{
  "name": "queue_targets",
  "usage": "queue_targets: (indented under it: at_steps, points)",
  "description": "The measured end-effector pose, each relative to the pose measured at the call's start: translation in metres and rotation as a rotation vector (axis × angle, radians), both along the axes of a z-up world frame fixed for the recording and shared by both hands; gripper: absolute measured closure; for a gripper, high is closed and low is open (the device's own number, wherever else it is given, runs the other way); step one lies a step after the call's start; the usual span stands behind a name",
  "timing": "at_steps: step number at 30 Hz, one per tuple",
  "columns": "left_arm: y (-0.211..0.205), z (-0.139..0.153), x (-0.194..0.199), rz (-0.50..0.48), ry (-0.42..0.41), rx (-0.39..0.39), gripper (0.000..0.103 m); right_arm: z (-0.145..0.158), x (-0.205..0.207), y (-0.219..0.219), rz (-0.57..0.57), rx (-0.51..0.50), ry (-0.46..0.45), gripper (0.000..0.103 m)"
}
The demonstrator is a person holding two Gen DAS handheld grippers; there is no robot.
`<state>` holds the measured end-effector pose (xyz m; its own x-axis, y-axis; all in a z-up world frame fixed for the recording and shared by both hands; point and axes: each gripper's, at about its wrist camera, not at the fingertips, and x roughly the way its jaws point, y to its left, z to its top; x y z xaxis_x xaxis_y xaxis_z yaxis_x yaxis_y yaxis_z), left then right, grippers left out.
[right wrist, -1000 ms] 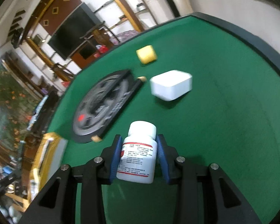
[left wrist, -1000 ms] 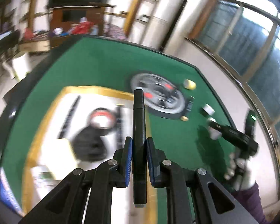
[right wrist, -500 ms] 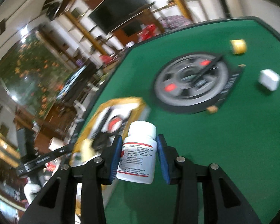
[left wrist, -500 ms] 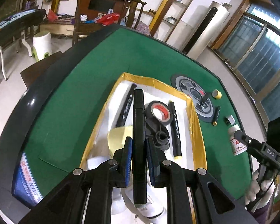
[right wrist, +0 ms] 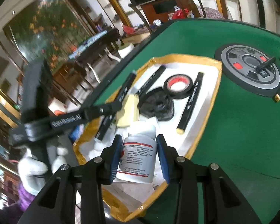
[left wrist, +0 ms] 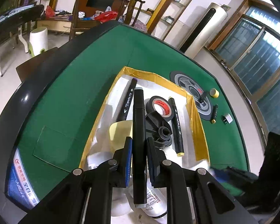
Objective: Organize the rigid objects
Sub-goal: 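Carry the marker and bottle to the tray and release both tools, then move both tools back toward the white square box and markers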
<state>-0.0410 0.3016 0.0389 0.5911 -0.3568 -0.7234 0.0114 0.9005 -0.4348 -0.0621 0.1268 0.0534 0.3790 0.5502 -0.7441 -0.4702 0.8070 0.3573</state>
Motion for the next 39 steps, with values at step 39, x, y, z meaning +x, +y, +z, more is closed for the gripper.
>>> queue_targets:
  at_steps: [39]
  points:
    - [-0.116, -0.015, 0.054, -0.123, 0.133, -0.017, 0.085, -0.003, -0.002, -0.150, -0.376, 0.146, -0.033, 0.049]
